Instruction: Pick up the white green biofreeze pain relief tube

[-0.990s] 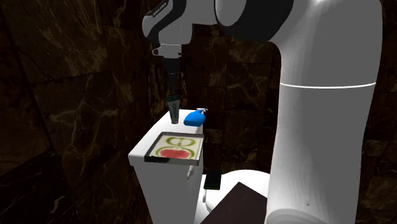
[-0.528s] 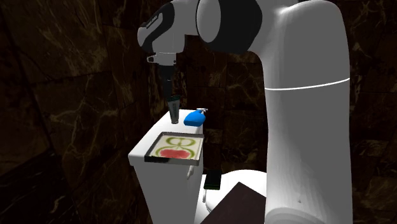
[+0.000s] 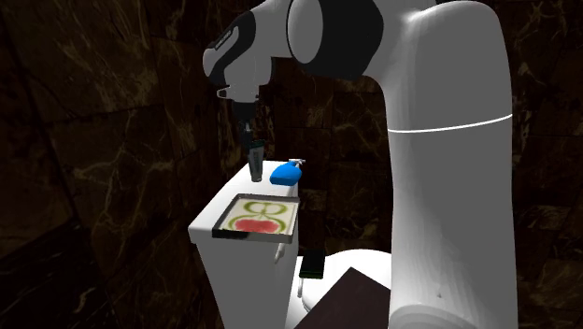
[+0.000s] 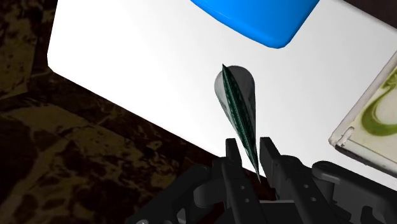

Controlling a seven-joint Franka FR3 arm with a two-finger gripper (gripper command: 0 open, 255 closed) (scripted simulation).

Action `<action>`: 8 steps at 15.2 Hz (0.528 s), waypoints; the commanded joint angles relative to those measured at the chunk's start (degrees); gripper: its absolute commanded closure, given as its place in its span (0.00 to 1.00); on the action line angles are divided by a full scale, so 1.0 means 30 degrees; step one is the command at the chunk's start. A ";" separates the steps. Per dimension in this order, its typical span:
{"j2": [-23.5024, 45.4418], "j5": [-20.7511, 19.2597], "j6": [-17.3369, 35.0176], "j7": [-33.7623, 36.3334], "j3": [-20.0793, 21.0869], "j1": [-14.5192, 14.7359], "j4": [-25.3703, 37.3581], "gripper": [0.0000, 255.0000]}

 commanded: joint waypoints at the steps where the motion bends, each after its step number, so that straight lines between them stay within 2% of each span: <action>1: 0.0009 0.0000 0.0005 -0.0003 -0.0003 -0.0004 -0.0011 1.00; 8: -0.0040 -0.0043 -0.0499 0.0073 -0.0009 0.0002 0.0453 1.00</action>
